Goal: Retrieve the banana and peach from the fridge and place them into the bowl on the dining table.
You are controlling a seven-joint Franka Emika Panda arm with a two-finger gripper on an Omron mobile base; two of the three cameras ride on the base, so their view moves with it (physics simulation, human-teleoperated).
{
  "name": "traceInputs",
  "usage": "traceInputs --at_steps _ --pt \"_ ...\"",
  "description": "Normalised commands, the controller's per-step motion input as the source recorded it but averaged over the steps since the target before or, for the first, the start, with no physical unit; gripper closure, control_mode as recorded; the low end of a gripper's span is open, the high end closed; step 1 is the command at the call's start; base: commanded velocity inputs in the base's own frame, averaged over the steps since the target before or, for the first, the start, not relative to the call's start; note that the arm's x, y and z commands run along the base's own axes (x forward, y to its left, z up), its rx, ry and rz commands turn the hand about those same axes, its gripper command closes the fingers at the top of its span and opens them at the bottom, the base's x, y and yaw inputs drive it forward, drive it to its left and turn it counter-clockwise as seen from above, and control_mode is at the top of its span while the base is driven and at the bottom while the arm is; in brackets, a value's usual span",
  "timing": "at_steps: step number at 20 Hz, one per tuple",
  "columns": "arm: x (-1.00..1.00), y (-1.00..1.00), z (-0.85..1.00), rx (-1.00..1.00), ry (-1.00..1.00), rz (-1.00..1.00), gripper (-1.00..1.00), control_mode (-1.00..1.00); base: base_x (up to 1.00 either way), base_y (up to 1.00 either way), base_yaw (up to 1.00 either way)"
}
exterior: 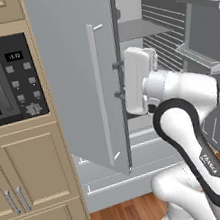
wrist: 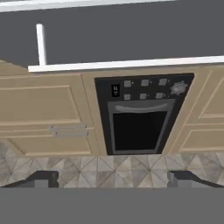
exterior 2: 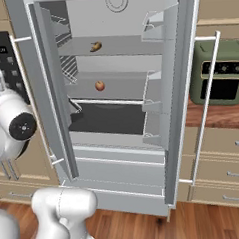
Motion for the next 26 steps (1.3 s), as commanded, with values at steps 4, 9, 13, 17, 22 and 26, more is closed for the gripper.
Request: traceInputs --at_steps 4,9,13,17,22,26 --pt "0.00 -1.00 0.13 0.07 0.00 -0.10 -1.00 -1.00 0.00 0.00 0.00" --pt "0.22 -1.00 0.12 0.00 0.00 -0.03 -1.00 -1.00 0.00 0.00 0.00" --pt "0.45 -0.87 0.22 0.00 0.02 0.00 -1.00 -1.00 0.00 0.00 0.00" --pt "0.54 -0.68 0.36 0.00 0.19 0.00 -1.00 -1.00 0.00 0.00 0.00" --pt "0.91 -0.23 0.07 0.00 0.23 0.00 -1.00 -1.00 0.00 0.00 0.00" --pt "0.98 0.34 -0.34 0.00 0.10 0.02 -1.00 -1.00 0.00 0.00 0.00"
